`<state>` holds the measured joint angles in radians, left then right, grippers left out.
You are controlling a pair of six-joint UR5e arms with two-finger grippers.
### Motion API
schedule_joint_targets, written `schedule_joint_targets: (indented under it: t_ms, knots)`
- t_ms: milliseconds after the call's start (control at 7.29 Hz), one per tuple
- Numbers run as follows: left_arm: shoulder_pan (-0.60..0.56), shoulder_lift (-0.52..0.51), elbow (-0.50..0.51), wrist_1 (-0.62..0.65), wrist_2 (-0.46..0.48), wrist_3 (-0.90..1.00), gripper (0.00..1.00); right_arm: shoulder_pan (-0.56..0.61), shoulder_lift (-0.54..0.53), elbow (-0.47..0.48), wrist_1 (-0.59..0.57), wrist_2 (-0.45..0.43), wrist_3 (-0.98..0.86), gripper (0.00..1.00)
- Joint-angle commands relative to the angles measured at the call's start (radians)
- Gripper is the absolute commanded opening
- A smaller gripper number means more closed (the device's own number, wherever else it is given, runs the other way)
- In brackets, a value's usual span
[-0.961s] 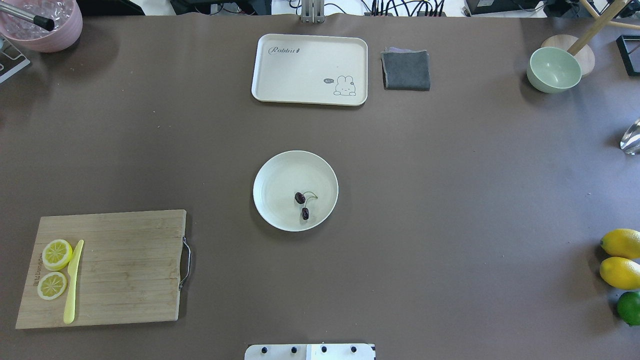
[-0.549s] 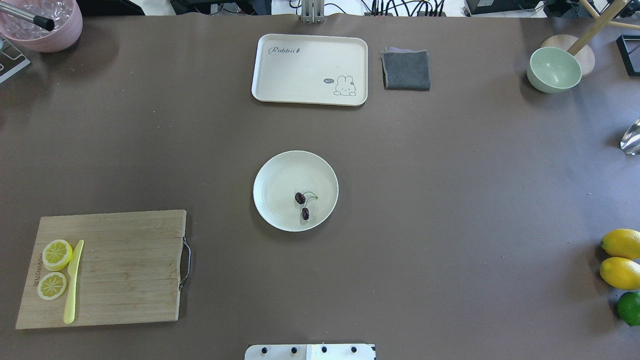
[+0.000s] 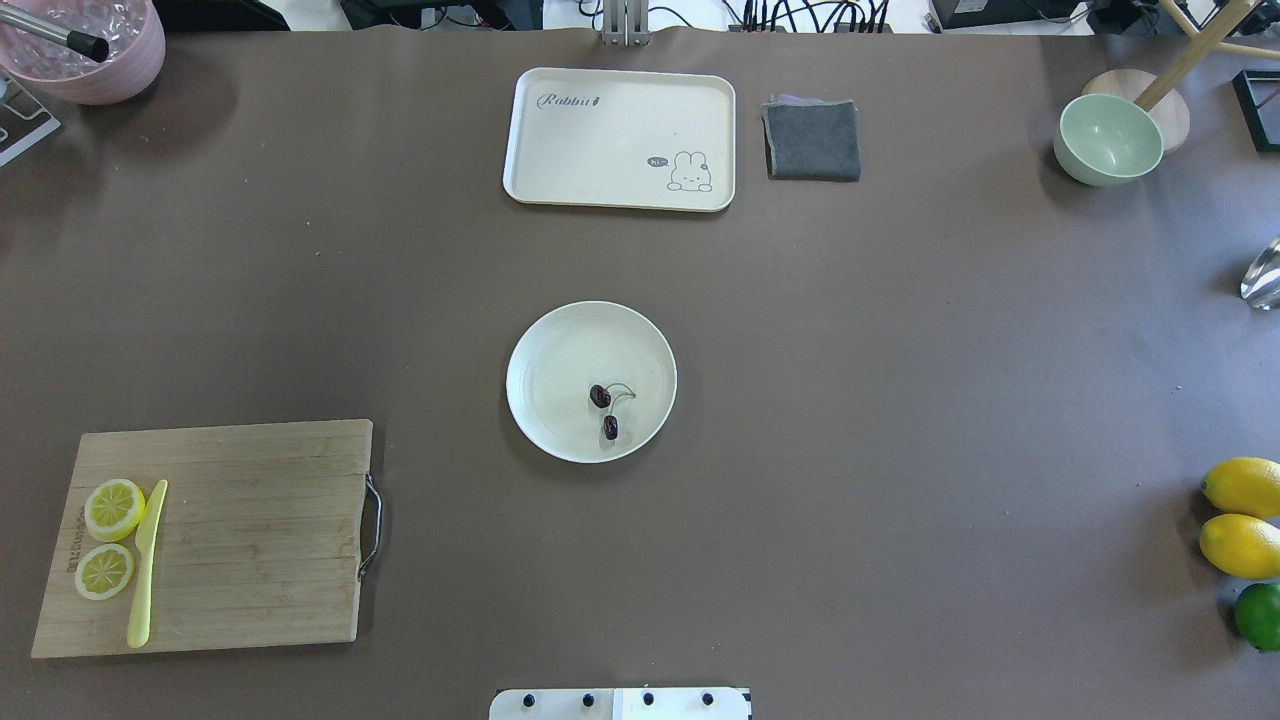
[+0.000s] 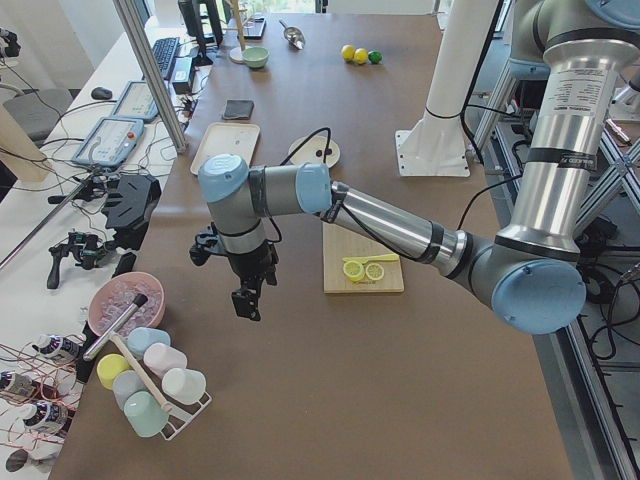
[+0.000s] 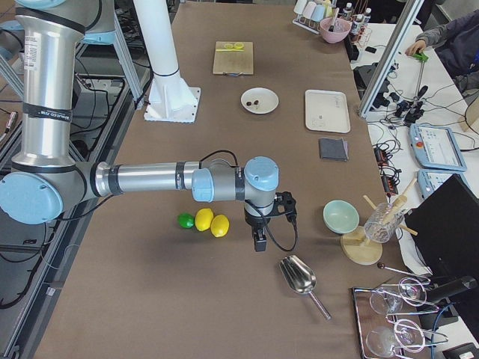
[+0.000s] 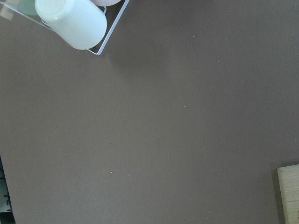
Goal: Place red cherry on plate
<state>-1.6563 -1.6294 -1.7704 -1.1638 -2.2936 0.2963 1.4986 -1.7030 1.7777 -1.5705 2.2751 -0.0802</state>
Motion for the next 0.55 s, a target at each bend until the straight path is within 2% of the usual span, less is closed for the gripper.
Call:
schedule_joint_targets:
  t_ms: [0,412]
  knots:
    - [-0.011,0.037,0.015,-0.023,-0.014,-0.005,0.98,0.0,0.002,-0.011,0.001,0.0,0.002,1.0]
    - [-0.008,0.057,0.037,-0.117,-0.012,-0.003,0.98,0.0,0.003,-0.012,0.003,0.001,0.002,1.0]
